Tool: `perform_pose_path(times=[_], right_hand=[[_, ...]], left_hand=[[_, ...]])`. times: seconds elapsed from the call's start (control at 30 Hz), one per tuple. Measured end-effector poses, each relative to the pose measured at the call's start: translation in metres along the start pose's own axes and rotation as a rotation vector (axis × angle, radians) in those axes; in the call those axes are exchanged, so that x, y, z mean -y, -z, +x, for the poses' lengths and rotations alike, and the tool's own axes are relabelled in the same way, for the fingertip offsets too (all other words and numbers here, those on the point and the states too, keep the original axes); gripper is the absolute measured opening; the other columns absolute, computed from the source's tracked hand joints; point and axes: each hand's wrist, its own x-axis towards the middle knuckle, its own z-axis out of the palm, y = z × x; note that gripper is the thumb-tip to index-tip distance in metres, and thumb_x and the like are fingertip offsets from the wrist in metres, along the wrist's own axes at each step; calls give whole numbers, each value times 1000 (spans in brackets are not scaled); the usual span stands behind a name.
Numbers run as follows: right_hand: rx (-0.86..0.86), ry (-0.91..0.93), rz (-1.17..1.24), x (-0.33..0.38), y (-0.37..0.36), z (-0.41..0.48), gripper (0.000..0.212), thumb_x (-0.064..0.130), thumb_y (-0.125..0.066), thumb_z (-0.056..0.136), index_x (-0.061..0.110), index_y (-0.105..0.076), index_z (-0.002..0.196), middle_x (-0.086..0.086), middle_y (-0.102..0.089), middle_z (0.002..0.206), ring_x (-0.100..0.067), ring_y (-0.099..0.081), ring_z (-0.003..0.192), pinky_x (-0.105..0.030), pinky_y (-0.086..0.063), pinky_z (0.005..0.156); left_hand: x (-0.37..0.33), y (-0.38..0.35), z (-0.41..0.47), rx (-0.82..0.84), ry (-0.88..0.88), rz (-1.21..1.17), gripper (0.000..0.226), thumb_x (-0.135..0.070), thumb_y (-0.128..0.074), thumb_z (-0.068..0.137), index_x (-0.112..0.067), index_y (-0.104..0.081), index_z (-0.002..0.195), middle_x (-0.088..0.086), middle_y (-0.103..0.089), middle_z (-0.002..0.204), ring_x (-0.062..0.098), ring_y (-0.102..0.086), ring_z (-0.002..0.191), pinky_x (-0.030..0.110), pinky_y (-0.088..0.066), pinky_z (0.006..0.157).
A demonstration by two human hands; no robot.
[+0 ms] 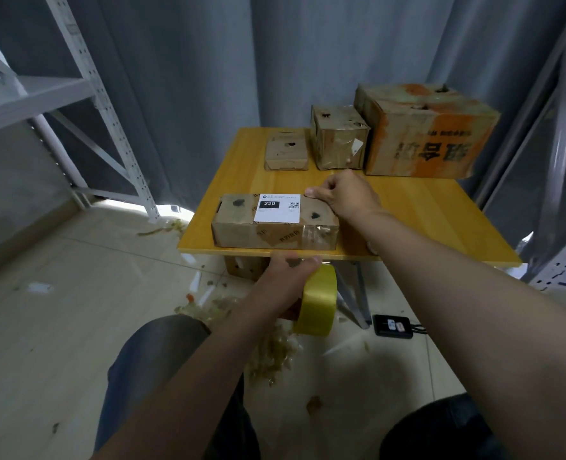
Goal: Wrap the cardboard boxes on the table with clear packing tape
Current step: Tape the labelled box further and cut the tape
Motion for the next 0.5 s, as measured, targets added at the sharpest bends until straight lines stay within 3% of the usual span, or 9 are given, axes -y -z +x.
perform_pose_path(times=[0.13, 0.27, 0.4, 0.5], right_hand=[[-6, -60, -47, 4, 1, -1, 47, 67, -70, 86, 20, -73, 78, 2, -69, 76, -21, -65, 79, -32, -41, 61], [-96, -96, -84, 11, 6, -7, 42, 66, -70, 87, 25, -74, 90, 2, -70, 89, -22, -64, 86, -33, -44, 68], [-243, -112, -40, 6, 22, -13, 22, 41, -63, 101, 21, -72, 100, -3, -68, 104, -24, -63, 93, -34, -45, 72], [-112, -220, -223, -5, 48, -27, 13, 27, -65, 98, 15, -67, 100, -6, -66, 95, -27, -63, 87, -36, -47, 71]], left_hand=[[-3, -6, -1, -35, -60, 60, 36, -60, -61, 94, -35, -61, 119, -3, -64, 113, 25, -64, 105, 53, -55, 98], [6, -13, -4, -32, -98, 46, 40, -50, -66, 95, -33, -48, 126, -8, -59, 108, 18, -62, 101, 49, -54, 98], [14, -14, -3, -64, -64, 31, 43, -37, -74, 92, -27, -53, 129, -5, -57, 112, 25, -61, 109, 49, -53, 100], [15, -18, -6, -84, -49, -24, 44, -38, -79, 87, -24, -59, 125, 4, -62, 124, 27, -64, 110, 46, -54, 98]])
